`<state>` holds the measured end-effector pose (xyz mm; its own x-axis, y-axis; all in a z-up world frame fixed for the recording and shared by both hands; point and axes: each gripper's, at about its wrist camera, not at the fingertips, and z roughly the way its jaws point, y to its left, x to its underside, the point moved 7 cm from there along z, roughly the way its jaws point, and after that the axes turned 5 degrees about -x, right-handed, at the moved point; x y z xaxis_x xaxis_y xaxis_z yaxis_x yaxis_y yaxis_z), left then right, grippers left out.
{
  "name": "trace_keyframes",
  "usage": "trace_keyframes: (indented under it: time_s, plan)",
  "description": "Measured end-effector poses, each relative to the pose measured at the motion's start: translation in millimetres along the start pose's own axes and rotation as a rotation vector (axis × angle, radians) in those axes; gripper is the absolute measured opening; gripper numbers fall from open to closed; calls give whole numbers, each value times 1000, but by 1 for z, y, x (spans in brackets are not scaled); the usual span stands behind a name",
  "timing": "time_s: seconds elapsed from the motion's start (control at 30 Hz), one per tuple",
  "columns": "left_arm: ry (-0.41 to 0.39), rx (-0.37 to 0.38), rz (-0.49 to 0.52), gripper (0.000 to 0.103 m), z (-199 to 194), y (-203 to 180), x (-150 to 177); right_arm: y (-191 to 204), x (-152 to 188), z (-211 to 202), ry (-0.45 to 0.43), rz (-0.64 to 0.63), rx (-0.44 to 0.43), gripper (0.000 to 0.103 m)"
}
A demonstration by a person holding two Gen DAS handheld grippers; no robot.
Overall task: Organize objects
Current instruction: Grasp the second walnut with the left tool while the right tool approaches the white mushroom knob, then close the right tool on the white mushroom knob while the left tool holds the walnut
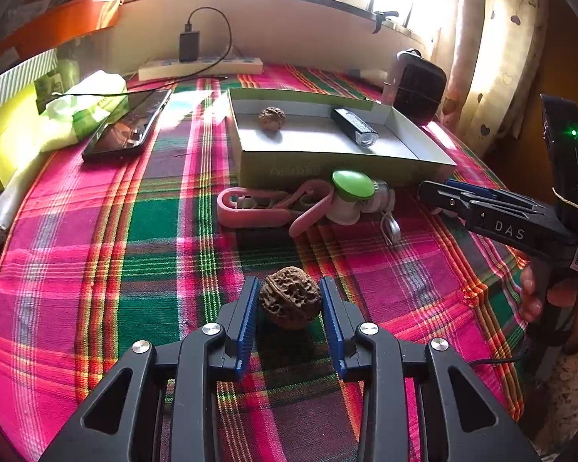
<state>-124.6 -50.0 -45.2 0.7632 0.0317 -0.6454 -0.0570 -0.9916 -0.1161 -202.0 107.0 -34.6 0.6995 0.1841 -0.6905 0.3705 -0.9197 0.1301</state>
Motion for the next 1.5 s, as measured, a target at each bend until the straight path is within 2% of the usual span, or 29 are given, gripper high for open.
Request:
trace_keyframes:
  time_s: [0.23,0.47,0.73,1.0,1.5]
  plan:
    - [-8,2,1,30,2,0,-2,6,0,8,18,-19,-24,48]
    - [-7,1,1,30,3,0,-2,9,2,13,42,18,-105,42]
    - [-7,-1,2,30,2,-1,-2,10,3,20,77,2,-80,40]
    - [-2,-8,-2,30,3,2,-2,11,3,21,81,-17,-65,27]
    - [-2,-10,-3,28,3,1,-2,9,5,19,76,-13,-58,27]
